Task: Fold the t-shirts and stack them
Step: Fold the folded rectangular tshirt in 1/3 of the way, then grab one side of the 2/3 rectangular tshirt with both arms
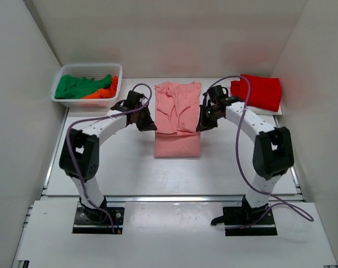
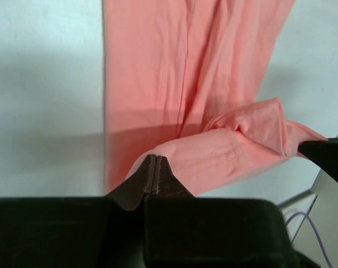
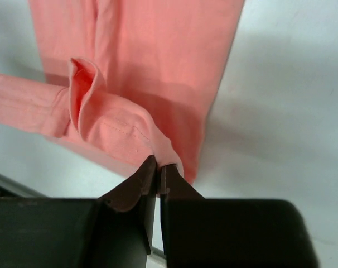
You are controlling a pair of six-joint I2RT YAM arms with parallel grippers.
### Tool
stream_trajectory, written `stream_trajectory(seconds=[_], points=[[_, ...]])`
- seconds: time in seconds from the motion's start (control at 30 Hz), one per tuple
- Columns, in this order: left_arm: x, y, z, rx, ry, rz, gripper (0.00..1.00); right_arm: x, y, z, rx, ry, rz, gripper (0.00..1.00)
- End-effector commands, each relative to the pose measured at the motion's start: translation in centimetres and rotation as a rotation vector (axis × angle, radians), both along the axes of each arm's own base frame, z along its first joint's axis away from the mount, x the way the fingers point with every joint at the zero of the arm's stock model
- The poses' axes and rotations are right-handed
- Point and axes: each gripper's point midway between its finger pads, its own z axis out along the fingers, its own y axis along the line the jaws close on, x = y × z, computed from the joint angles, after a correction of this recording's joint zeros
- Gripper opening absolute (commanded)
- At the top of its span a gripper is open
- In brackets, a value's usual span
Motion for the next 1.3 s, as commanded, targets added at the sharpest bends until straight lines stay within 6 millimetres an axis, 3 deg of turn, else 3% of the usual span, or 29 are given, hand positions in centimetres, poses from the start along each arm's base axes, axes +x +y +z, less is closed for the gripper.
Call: stream_trajectory(seconds=[0.0, 0.13, 0.2, 0.27, 0.33, 0.4, 0.43, 0.47, 0.5, 0.53, 0.57, 0.63, 0.67, 0.7, 0.73, 0.77, 0.8, 0.83, 0.9, 1.03, 1.27], points=[[2.7, 0.0, 0.2, -0.015, -0.015, -0.021, 0.0, 3.2, -0.8, -0.1, -0.025, -0.014, 0.034, 0.0], [6.1, 0.3, -1.7, -0.029, -0.007, 0.006, 0.0, 7.9, -1.1, -1.1, -0.031, -0.035, 0.023, 0.0], [7.7, 0.2, -1.6, -0.044, -0.023, 0.017, 0.07, 9.9, -1.6, -1.6, -0.057, -0.044, -0.004, 0.12], [10.6, 0.3, 0.0, -0.095, -0.087, 0.048, 0.29, 12.8, -2.1, -1.0, -0.068, -0.103, -0.029, 0.21], [12.4, 0.5, 2.3, -0.175, -0.159, 0.076, 0.37, 14.7, -2.6, 0.4, -0.061, -0.17, -0.066, 0.31], [13.6, 1.7, 4.3, -0.224, -0.212, 0.132, 0.52, 16.6, -3.3, 2.2, -0.045, -0.262, -0.119, 0.56], [13.4, 2.0, 5.3, -0.233, -0.226, 0.144, 0.51, 16.6, -3.9, 3.3, -0.042, -0.287, -0.155, 0.58], [12.9, 2.5, 5.7, -0.209, -0.233, 0.137, 0.52, 15.8, -4.6, 3.5, -0.047, -0.28, -0.203, 0.6], [11.9, 2.6, 5.2, -0.201, -0.207, 0.135, 0.52, 15.6, -4.9, 5.8, -0.022, -0.328, -0.239, 0.61], [10.9, 2.5, 5.3, -0.167, -0.205, 0.116, 0.53, 14.4, -5.5, 4.1, -0.022, -0.293, -0.27, 0.62], [8.8, 2.3, 4.3, -0.138, -0.177, 0.084, 0.53, 12.0, -5.6, 3.1, -0.008, -0.251, -0.292, 0.62], [5.5, 2.0, 2.5, -0.084, -0.141, 0.06, 0.55, 9.1, -4.8, 2.7, -0.004, -0.268, -0.307, 0.62], [3.1, 2.0, 1.2, -0.054, -0.117, 0.054, 0.55, 6.3, -4.5, 1.3, -0.009, -0.229, -0.32, 0.62], [0.5, 1.5, -1.2, -0.03, -0.071, 0.03, 0.55, 5.4, -4.5, 2.1, 0.001, -0.267, -0.326, 0.61], [-0.5, 1.3, -1.0, -0.017, -0.088, 0.037, 0.56, 3.6, -3.8, 0.4, 0.001, -0.234, -0.331, 0.61], [-2.7, 0.9, -2.2, 0.0, -0.073, 0.037, 0.56, 1.1, -3.2, -1.0, -0.008, -0.199, -0.327, 0.6], [-4.7, -0.1, -3.5, 0.004, -0.05, 0.019, 0.57, 0.6, -3.0, -0.2, -0.006, -0.235, -0.343, 0.6], [-5.2, -0.1, -3.3, 0.027, -0.078, 0.037, 0.57, -0.8, -2.8, -1.7, -0.038, -0.222, -0.366, 0.6], [-7.2, -0.8, -4.7, 0.071, -0.076, 0.054, 0.56, -3.1, -2.2, -2.9, -0.023, -0.211, -0.361, 0.6], [-8.0, -0.3, -5.5, 0.066, -0.092, 0.13, 0.56, -4.9, -1.1, -4.5, 0.018, -0.162, -0.378, 0.6], [-6.8, 0.9, -3.1, 0.025, -0.182, 0.235, 0.55, -4.9, -0.6, -5.6, 0.073, -0.124, -0.38, 0.6]])
